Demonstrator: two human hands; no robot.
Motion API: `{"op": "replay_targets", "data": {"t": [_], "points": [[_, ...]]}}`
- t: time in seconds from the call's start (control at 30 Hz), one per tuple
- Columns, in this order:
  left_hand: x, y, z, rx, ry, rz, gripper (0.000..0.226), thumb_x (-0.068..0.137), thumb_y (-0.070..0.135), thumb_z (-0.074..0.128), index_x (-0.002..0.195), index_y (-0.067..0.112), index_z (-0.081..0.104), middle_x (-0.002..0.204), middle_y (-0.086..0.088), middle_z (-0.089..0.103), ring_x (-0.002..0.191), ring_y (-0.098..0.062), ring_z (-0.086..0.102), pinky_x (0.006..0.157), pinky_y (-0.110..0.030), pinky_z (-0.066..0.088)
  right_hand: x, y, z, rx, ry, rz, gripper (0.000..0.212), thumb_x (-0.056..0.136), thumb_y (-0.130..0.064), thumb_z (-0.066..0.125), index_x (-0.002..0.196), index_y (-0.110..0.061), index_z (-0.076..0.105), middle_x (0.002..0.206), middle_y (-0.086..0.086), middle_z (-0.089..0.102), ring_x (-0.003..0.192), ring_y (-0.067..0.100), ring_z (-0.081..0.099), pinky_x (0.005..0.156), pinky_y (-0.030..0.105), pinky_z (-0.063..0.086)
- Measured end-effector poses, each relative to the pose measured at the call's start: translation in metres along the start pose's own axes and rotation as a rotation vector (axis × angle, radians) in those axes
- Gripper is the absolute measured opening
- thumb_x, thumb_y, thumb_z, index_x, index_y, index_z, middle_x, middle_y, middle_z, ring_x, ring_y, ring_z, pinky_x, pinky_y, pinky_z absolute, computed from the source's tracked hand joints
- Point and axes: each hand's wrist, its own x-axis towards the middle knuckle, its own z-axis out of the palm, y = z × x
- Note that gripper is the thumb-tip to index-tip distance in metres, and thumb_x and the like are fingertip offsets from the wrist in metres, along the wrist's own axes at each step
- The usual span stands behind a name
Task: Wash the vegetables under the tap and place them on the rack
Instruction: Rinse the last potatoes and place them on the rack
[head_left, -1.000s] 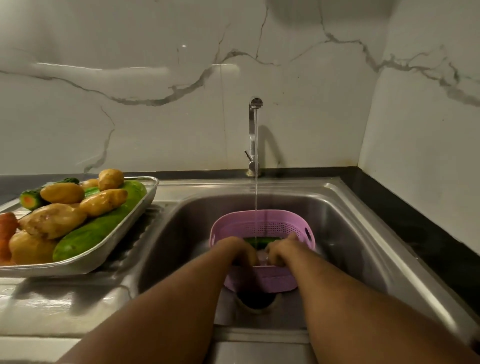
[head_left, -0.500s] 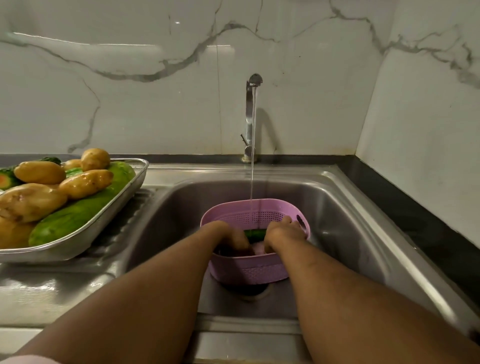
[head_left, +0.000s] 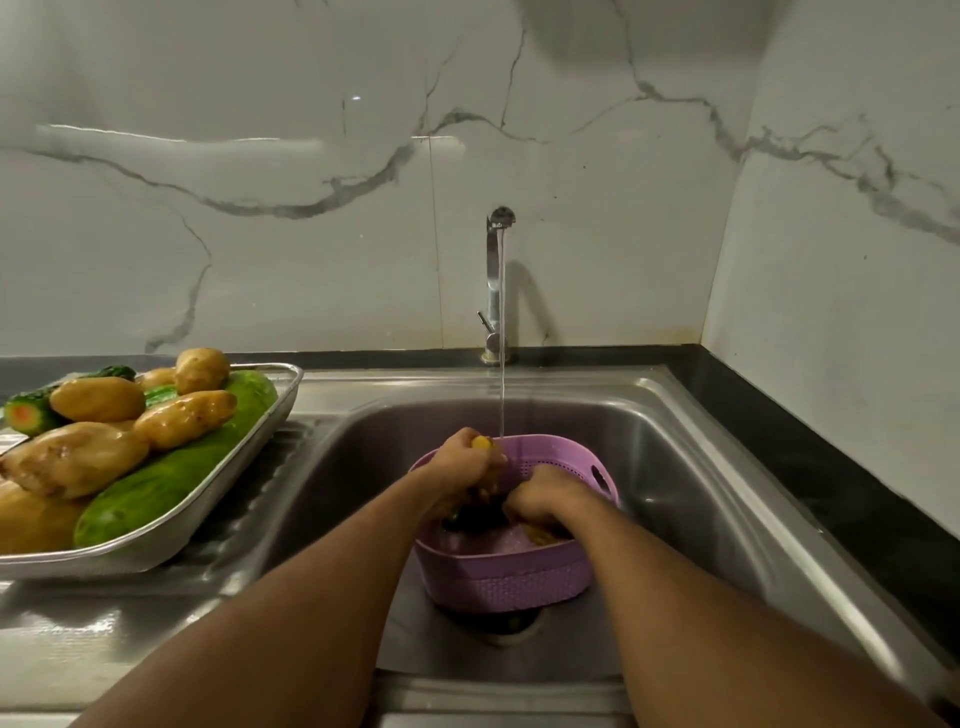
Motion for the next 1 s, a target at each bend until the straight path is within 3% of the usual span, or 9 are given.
{"op": "replay_targets", "data": {"t": [0.13, 0.3, 0.43, 0.53, 0.63, 0.73, 0.83, 0.97, 1.0], "points": [[0.000, 0.006, 0.003, -0.043, 0.079, 0.092, 0.009, 0.098, 0.019, 0.065, 0.104, 0.012, 0.064, 0.071, -0.008, 0.061, 0.051, -0.017, 0.052, 0.041, -0.024, 0.041, -0.008, 0.000, -0.004, 0.151, 0.023, -0.011, 0.032, 0.092, -0.033, 0.059, 0.074, -0.008, 0.067, 0.048, 0.007, 0.056, 0.037, 0.021, 0.049, 0.052, 0.027, 0.043], [-0.002, 0.011, 0.008, -0.110, 0.106, 0.148, 0.026, 0.102, 0.042, 0.060, 0.098, 0.018, 0.070, 0.071, -0.007, 0.063, 0.042, -0.011, 0.050, 0.036, -0.020, 0.037, -0.007, 0.000, -0.008, 0.328, 0.050, -0.089, 0.022, 0.089, -0.037, 0.068, 0.084, -0.016, 0.066, 0.058, 0.006, 0.057, 0.051, 0.022, 0.051, 0.054, 0.032, 0.043], [-0.001, 0.012, 0.009, -0.251, 0.043, 0.134, 0.038, 0.104, 0.048, 0.052, 0.111, 0.013, 0.064, 0.083, -0.014, 0.065, 0.044, -0.015, 0.054, 0.037, -0.023, 0.041, -0.007, 0.001, -0.010, 0.382, 0.063, -0.077, 0.016, 0.083, -0.032, 0.072, 0.087, -0.017, 0.069, 0.065, 0.005, 0.060, 0.060, 0.023, 0.058, 0.055, 0.028, 0.050], [-0.003, 0.017, 0.012, -0.343, -0.011, 0.137, 0.030, 0.108, 0.039, 0.049, 0.114, 0.012, 0.061, 0.093, -0.018, 0.060, 0.054, -0.021, 0.058, 0.044, -0.026, 0.045, -0.006, -0.001, -0.009, 0.517, 0.083, -0.029, 0.017, 0.087, -0.024, 0.060, 0.091, -0.016, 0.074, 0.063, 0.003, 0.063, 0.059, 0.024, 0.060, 0.057, 0.030, 0.055], [-0.004, 0.018, 0.011, -0.333, -0.072, 0.144, 0.020, 0.107, 0.031, 0.052, 0.119, 0.018, 0.061, 0.105, -0.017, 0.059, 0.075, -0.026, 0.060, 0.059, -0.033, 0.054, 0.000, -0.002, -0.008, 0.666, 0.112, -0.027, 0.026, 0.093, -0.016, 0.047, 0.085, -0.013, 0.071, 0.050, 0.002, 0.058, 0.047, 0.019, 0.050, 0.051, 0.026, 0.046], [-0.007, 0.017, 0.008, -0.341, -0.100, 0.130, 0.020, 0.106, 0.025, 0.053, 0.122, 0.016, 0.060, 0.103, -0.014, 0.059, 0.083, -0.025, 0.058, 0.068, -0.037, 0.055, 0.005, -0.008, -0.007, 0.761, 0.127, -0.074, 0.023, 0.100, -0.018, 0.042, 0.101, -0.014, 0.066, 0.047, 0.002, 0.048, 0.038, 0.014, 0.044, 0.050, 0.026, 0.042], [-0.004, 0.016, 0.001, -0.350, 0.034, 0.083, 0.024, 0.106, 0.028, 0.049, 0.121, 0.014, 0.061, 0.099, -0.014, 0.062, 0.080, -0.025, 0.059, 0.068, -0.036, 0.053, 0.004, -0.016, -0.004, 0.826, 0.086, -0.123, 0.014, 0.099, -0.022, 0.058, 0.110, -0.015, 0.061, 0.055, 0.004, 0.056, 0.045, 0.016, 0.053, 0.044, 0.023, 0.040], [0.006, 0.005, -0.011, -0.224, 0.228, -0.021, 0.058, 0.107, 0.057, 0.031, 0.124, 0.011, 0.062, 0.105, -0.019, 0.070, 0.090, -0.030, 0.068, 0.084, -0.041, 0.058, 0.003, -0.024, -0.003, 0.915, 0.066, -0.161, 0.022, 0.097, -0.028, 0.065, 0.112, -0.012, 0.064, 0.073, 0.010, 0.064, 0.049, 0.016, 0.054, 0.041, 0.022, 0.034], [0.006, 0.003, -0.013, -0.219, 0.232, -0.054, 0.062, 0.107, 0.058, 0.028, 0.119, 0.009, 0.063, 0.096, -0.018, 0.071, 0.080, -0.027, 0.068, 0.076, -0.037, 0.056, 0.002, -0.026, -0.003, 0.931, 0.069, -0.159, 0.024, 0.098, -0.032, 0.065, 0.111, -0.012, 0.065, 0.074, 0.010, 0.065, 0.048, 0.016, 0.053, 0.040, 0.022, 0.034]]}}
